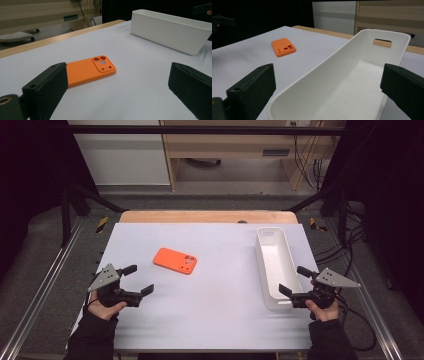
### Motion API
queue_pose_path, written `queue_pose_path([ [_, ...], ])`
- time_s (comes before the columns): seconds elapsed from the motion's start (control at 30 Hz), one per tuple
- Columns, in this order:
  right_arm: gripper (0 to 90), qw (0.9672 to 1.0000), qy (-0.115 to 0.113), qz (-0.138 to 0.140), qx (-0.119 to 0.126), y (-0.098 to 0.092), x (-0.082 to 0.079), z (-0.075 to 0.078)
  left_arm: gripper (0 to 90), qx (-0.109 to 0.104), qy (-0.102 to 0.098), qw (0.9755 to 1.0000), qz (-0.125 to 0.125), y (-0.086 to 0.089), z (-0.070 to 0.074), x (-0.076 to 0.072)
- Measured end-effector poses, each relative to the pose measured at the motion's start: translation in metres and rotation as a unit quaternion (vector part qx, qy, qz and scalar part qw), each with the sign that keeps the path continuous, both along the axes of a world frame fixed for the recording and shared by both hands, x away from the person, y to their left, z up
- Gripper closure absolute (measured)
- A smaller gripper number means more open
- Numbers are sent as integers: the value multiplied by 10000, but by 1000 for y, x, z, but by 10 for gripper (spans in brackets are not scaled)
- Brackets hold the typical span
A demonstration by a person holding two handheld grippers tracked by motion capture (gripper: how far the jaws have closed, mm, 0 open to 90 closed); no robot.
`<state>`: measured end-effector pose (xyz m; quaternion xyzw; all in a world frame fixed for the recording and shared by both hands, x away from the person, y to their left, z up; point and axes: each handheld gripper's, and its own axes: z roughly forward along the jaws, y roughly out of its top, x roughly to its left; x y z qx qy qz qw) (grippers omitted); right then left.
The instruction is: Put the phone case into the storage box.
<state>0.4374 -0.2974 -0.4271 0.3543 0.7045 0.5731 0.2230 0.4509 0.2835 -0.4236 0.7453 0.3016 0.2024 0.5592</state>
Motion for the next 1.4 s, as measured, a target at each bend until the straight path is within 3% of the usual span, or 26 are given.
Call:
queue_pose_path([
  [0.5,5,10000,1,42,-45,0,0,0,19,41,28,10000,32,-3,4,3],
  [1.1,5,10000,7,28,-75,0,0,0,19,263,72,9996,50,-21,20,7],
  [1.4,5,10000,4,34,-85,1,0,0,18,369,88,9992,91,-25,27,17],
])
